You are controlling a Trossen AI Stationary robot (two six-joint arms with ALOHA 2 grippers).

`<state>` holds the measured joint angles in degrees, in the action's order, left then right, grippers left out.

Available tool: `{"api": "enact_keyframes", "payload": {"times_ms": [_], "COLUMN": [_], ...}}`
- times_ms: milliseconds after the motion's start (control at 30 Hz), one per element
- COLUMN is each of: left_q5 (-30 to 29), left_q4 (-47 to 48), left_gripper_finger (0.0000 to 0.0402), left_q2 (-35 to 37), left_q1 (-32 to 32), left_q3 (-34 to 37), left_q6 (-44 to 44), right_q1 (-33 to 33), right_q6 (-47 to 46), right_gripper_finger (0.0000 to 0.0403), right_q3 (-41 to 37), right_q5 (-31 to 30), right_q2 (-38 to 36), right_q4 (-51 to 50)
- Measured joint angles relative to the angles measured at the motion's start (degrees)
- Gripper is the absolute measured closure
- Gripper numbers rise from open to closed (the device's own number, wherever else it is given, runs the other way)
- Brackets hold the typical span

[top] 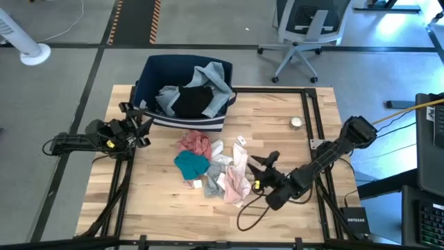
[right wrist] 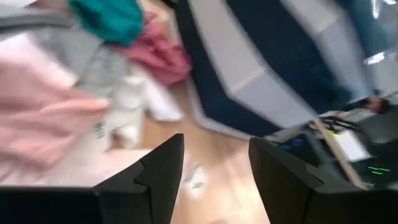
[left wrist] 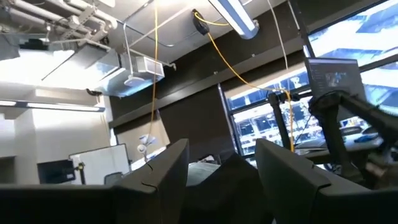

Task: Sort clothes
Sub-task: Adjust the blue laundry organizer

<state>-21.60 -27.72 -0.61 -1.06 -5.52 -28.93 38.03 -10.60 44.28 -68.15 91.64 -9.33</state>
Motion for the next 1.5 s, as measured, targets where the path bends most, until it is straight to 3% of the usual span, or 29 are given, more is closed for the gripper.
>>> {"api": "enact_keyframes", "payload": {"times_ms": [100,233,367,500,633,933,1167,1400,1500], "left_q5": [1.4,1.9,2.5,6.3,9.7,9.9,9.0,10.0,4.7], "left_q4": [0.4,4.6,9.2,9.5,16.1,27.0,33.0,39.9,42.0], "left_gripper_finger": [0.0222,0.0222,0.0222,0.0222,0.0222,0.0222,0.0222,0.0222,0.0222], "left_q2": [-1.3,-6.7,-15.9,-26.1,-34.4,-47.2,-53.3,-55.5,-55.5], "left_q1": [0.0,0.0,0.0,-0.1,-0.5,-1.6,-5.1,-13.7,-16.0], "left_q3": [-0.2,-3.8,-8.2,-12.0,-17.1,-27.6,-30.1,-29.4,-29.6], "left_q6": [0.9,3.4,7.5,9.9,12.2,19.7,24.3,31.1,29.4], "right_q1": [-0.4,-0.6,-0.6,-0.6,-0.6,-0.7,-0.6,-0.6,-0.6], "right_q6": [5.4,14.8,22.5,22.8,22.6,21.5,21.5,21.5,21.5], "right_gripper_finger": [0.0203,0.0203,0.0203,0.0203,0.0203,0.0203,0.0203,0.0203,0.0203], "right_q3": [-8.4,-16.6,-20.3,-20.7,-20.7,-20.7,-20.7,-20.7,-20.7], "right_q5": [4.0,4.4,6.3,3.9,2.7,2.2,3.0,3.2,3.2], "right_q2": [0.3,0.3,0.3,0.3,0.3,0.3,0.3,0.3,0.4], "right_q4": [19.9,41.9,53.2,53.2,53.0,52.9,52.5,51.4,51.0]}}
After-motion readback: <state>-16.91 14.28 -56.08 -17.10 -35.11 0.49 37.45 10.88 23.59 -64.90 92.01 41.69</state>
